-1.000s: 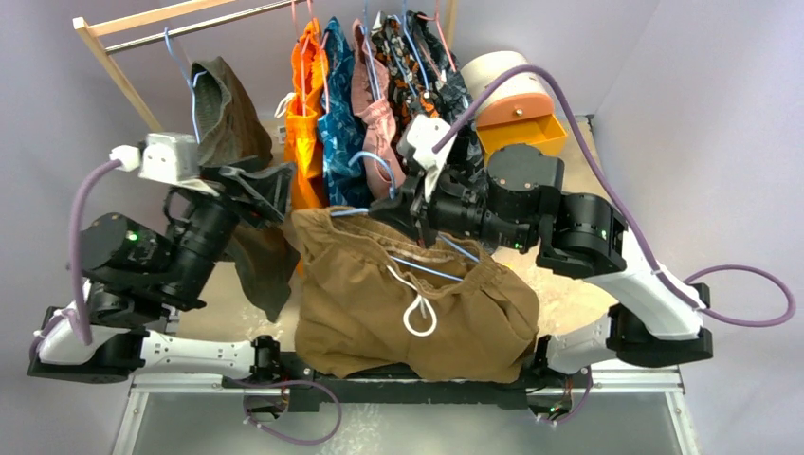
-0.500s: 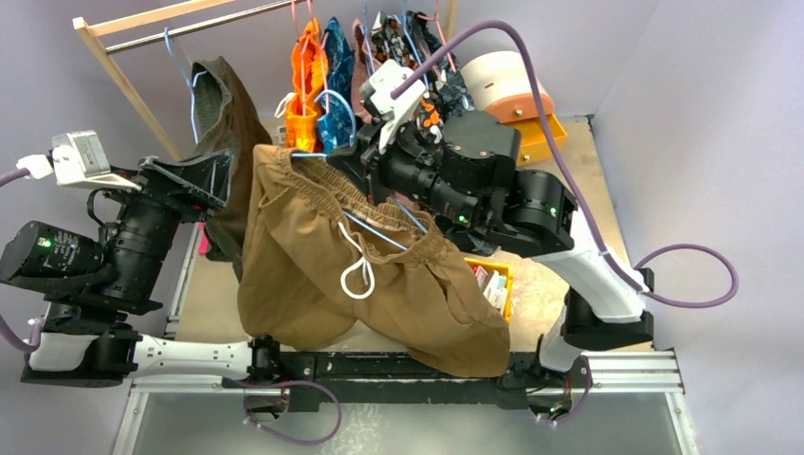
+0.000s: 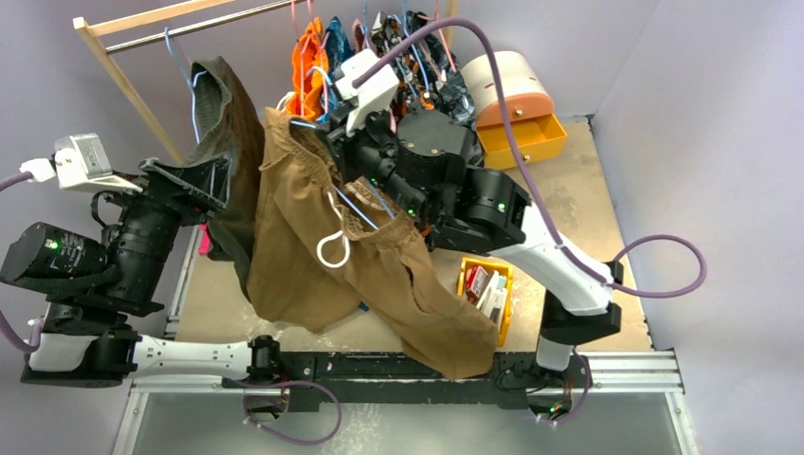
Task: Place the shorts on the hanger
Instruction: Place the hanger at the clothesline.
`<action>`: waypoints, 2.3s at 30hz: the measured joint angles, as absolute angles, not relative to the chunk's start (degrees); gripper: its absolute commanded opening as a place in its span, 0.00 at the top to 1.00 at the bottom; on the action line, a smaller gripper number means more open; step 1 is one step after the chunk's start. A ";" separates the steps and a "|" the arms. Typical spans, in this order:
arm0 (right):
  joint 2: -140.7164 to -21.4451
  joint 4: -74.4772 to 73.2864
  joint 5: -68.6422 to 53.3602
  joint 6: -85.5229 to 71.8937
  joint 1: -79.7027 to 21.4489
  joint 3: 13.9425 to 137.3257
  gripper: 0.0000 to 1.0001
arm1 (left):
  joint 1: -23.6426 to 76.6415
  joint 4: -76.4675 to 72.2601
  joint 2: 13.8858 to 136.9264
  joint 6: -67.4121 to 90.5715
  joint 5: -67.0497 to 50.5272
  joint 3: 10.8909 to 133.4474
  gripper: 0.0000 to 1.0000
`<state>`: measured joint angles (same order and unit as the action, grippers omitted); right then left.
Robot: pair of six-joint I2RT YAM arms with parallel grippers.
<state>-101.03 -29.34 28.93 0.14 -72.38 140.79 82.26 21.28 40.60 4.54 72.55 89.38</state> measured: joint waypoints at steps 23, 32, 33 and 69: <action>-114.17 -7.75 34.04 -0.99 -63.99 140.94 1.00 | 82.26 36.25 33.32 18.04 73.30 85.34 0.43; -110.00 -2.70 41.58 4.64 -64.25 133.69 1.00 | 82.26 38.76 31.94 20.05 73.14 84.82 0.43; -108.99 -2.39 42.57 5.43 -64.27 132.57 1.00 | 82.26 38.79 31.88 20.12 73.17 84.60 0.43; -119.96 4.91 34.46 11.42 -63.42 141.43 1.00 | 82.26 38.74 31.27 21.15 72.20 80.16 0.42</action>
<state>-119.96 4.91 34.46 11.42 -63.42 141.43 82.26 38.74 31.27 21.15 72.20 80.16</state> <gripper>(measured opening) 0.029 0.582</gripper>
